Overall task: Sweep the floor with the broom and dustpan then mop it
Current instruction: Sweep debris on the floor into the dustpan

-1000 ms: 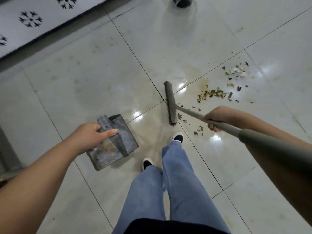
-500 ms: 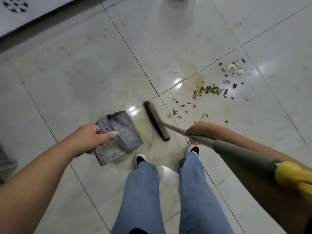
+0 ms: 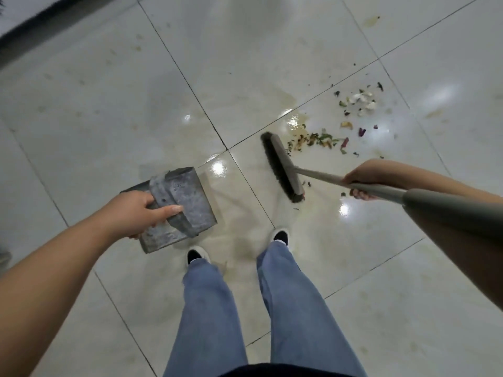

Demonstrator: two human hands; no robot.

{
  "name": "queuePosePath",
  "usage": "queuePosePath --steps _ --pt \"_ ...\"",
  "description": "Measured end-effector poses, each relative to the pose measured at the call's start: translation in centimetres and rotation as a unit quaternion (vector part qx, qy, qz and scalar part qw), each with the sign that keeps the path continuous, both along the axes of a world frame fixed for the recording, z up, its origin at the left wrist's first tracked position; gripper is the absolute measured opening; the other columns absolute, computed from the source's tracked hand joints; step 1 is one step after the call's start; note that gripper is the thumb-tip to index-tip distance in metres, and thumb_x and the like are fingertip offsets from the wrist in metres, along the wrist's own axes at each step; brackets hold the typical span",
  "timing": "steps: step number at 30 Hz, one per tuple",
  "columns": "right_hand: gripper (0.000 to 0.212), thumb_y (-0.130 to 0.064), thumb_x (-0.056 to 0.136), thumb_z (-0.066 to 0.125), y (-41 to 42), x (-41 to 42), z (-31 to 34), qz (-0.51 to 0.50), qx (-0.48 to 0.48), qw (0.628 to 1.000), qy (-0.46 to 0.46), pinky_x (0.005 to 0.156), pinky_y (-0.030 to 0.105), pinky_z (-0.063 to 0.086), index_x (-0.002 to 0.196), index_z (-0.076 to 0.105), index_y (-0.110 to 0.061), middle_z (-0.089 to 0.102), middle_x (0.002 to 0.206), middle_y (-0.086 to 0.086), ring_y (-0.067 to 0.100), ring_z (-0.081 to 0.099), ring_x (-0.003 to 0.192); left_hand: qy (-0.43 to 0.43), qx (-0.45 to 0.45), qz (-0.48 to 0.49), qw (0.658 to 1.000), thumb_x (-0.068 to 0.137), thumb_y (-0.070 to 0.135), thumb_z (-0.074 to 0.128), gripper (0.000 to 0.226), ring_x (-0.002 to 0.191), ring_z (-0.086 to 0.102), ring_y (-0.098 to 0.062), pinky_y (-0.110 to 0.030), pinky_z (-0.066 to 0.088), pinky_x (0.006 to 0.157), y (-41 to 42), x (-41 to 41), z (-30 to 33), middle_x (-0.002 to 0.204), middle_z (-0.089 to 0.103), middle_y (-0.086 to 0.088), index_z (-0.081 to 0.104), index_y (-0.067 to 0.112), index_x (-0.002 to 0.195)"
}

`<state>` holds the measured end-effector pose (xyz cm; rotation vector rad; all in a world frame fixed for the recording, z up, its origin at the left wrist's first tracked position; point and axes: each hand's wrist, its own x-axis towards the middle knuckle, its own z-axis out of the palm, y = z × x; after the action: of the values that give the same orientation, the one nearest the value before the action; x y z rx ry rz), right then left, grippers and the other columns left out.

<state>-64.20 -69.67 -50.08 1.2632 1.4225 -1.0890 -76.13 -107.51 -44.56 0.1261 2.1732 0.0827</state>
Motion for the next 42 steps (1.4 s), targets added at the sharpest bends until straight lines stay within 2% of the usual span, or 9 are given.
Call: queuePosePath --steps 3,7,10,15,20,25,29,34,42 --pt "0.018 -0.007 0.094 0.049 4.1 0.8 1.1 0.030 0.038 0.998 0.028 0.028 0.015 0.039 0.106 0.050 0.007 0.051 0.058 0.011 0.010 0.046 0.024 0.000 -0.011 -0.022 1.000 0.080 0.057 0.057 0.052 0.040 0.050 -0.016 -0.022 0.034 0.041 2.9 0.8 -0.4 0.046 0.051 -0.001 0.056 0.007 0.067" --pt "0.013 -0.006 0.092 0.053 7.4 3.9 2.1 0.031 0.055 0.997 0.047 0.029 0.016 0.041 0.098 0.056 0.006 0.055 0.038 0.007 0.010 0.047 0.025 0.004 -0.004 -0.017 1.000 0.079 0.058 0.057 0.054 0.038 0.051 -0.015 -0.022 0.036 0.042 5.6 1.5 -0.2 0.045 0.050 -0.002 0.053 0.007 0.065" --pt "0.007 -0.007 0.091 0.055 7.7 6.0 2.7 0.034 0.024 0.998 0.049 0.032 0.017 0.042 0.093 0.062 -0.004 0.057 0.040 0.005 0.011 0.050 0.028 0.017 -0.001 -0.009 1.000 0.078 0.059 0.058 0.053 0.030 0.047 -0.009 -0.018 0.031 0.034 7.4 1.3 0.4 0.041 0.050 0.000 0.054 0.008 0.064" --pt "0.008 -0.010 0.092 0.055 4.7 6.7 1.8 0.075 -0.056 0.995 0.039 0.034 0.014 0.040 0.091 0.062 -0.006 0.057 0.039 0.001 0.009 0.049 0.029 0.009 -0.005 -0.052 0.999 0.077 0.062 0.055 0.059 0.038 0.050 -0.016 -0.019 0.033 0.036 10.5 0.8 1.3 0.067 0.067 -0.016 0.061 0.003 0.077" --pt "0.025 -0.009 0.094 0.051 5.8 5.2 0.3 0.070 -0.028 0.997 0.022 0.031 0.014 0.040 0.108 0.058 0.011 0.054 0.057 0.012 0.010 0.045 0.025 0.006 0.008 -0.037 0.999 0.074 0.060 0.060 0.055 0.024 0.041 -0.006 -0.011 0.025 0.027 12.8 -0.3 2.1 0.039 0.048 0.000 0.058 0.005 0.070" --pt "0.021 -0.006 0.092 0.053 9.9 4.5 1.6 0.032 0.019 0.998 0.048 0.032 0.016 0.042 0.105 0.059 0.008 0.055 0.060 0.012 0.012 0.048 0.031 -0.002 0.017 -0.063 0.998 0.075 0.059 0.060 0.053 0.022 0.039 -0.005 -0.011 0.025 0.026 15.5 -1.1 2.0 0.028 0.041 0.007 0.055 0.007 0.067" --pt "0.005 -0.008 0.090 0.058 11.0 7.2 3.2 -0.024 0.047 0.995 0.080 0.032 0.017 0.042 0.094 0.061 -0.007 0.059 0.048 0.008 0.010 0.050 0.028 0.009 0.026 -0.085 0.996 0.074 0.060 0.061 0.049 0.023 0.040 -0.005 -0.011 0.025 0.026 17.6 -1.8 2.1 0.030 0.042 0.009 0.053 0.014 0.060" --pt "0.015 -0.008 0.087 0.062 10.3 10.5 6.0 -0.146 0.051 0.985 0.076 0.032 0.016 0.039 0.077 0.057 -0.019 0.056 0.038 0.005 0.012 0.048 0.027 0.011 0.031 -0.119 0.992 0.075 0.062 0.058 0.049 0.025 0.041 -0.005 -0.011 0.023 0.025 19.7 -3.1 2.3 0.030 0.044 0.009 0.056 0.014 0.064" --pt "0.007 -0.006 0.091 0.057 3.2 15.4 10.0 -0.380 0.058 0.923 0.002 0.029 0.012 0.034 0.084 0.057 -0.005 0.047 0.052 0.011 0.010 0.040 0.023 -0.023 0.095 -0.148 0.984 0.075 0.060 0.060 0.054 0.023 0.036 -0.008 -0.015 0.028 0.031 22.0 -6.6 3.5 0.037 0.044 0.001 0.050 0.009 0.063"
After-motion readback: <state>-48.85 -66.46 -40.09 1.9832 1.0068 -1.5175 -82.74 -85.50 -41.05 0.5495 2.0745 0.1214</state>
